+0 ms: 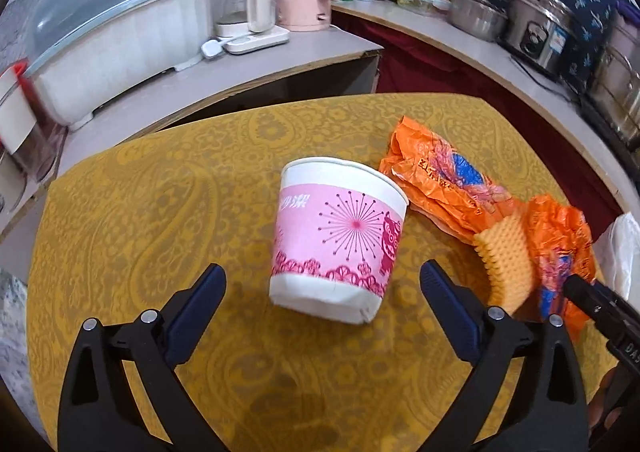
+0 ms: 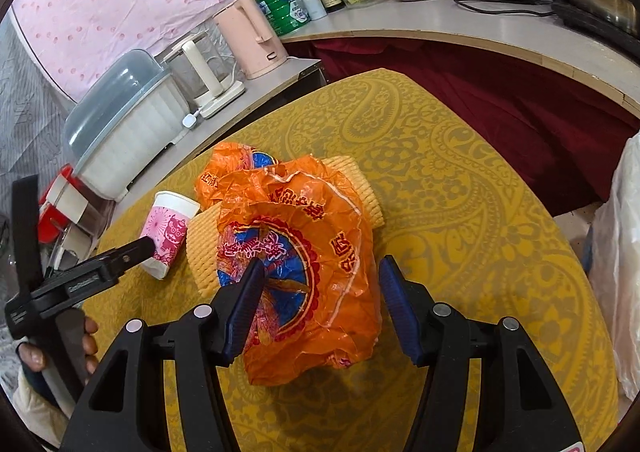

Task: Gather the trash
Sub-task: 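Grasp the pink paper cup with the left tool while the right tool grasps the orange plastic bag, then carry the pink cup and orange bag over the white bin with both tools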

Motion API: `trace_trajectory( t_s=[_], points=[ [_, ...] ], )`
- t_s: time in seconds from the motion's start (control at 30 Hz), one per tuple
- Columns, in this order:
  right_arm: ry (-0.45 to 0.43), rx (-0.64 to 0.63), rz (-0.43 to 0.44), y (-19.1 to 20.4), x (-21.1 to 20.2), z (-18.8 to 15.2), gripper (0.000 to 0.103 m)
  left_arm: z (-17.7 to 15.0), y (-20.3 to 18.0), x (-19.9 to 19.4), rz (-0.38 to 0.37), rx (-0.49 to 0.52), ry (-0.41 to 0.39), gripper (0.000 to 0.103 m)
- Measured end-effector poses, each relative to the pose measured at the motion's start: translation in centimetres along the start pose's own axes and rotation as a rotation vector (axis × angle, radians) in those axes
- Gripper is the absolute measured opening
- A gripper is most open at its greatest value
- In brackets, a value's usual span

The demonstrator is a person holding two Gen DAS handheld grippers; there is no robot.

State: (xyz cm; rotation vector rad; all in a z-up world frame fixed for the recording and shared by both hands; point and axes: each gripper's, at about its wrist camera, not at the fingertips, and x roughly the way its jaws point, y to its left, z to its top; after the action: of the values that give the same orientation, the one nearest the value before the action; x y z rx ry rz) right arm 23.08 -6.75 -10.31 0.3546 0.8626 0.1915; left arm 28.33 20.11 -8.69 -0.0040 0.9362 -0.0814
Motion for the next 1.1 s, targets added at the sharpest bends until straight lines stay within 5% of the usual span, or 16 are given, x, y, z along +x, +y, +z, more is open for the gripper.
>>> trace_trajectory(
  t_s=[0.17,0.23,0.3,0.47,1.1],
  points=[
    [0.002,-0.016,0.008,0.5,0.6,0.0,0.056,0.5,-0.2,2.9,0.006,0.045,0.039,0.093],
    [0.008,-0.026,0.007,0.7,0.9,-0.1,0.048,0.5,-0.2,3.5,-0.006,0.037,0.049,0.091],
    [0.015,-0.033,0.01,0.8,1.0,-0.3,0.036,0.3,-0.4,3.7,-0.026,0.043,0.058,0.072],
    [0.007,-0.029,0.023,0.8,0.5,-0.6,0.017,-0.7,-1.6,2.4,-0.024,0.065,0.032,0.07],
    [0.001,0.024,0.011,-1.8,-7.9,-6.9,0.014,-9.1,-7.2,-7.2,-0.124,0.024,0.058,0.069]
  ],
)
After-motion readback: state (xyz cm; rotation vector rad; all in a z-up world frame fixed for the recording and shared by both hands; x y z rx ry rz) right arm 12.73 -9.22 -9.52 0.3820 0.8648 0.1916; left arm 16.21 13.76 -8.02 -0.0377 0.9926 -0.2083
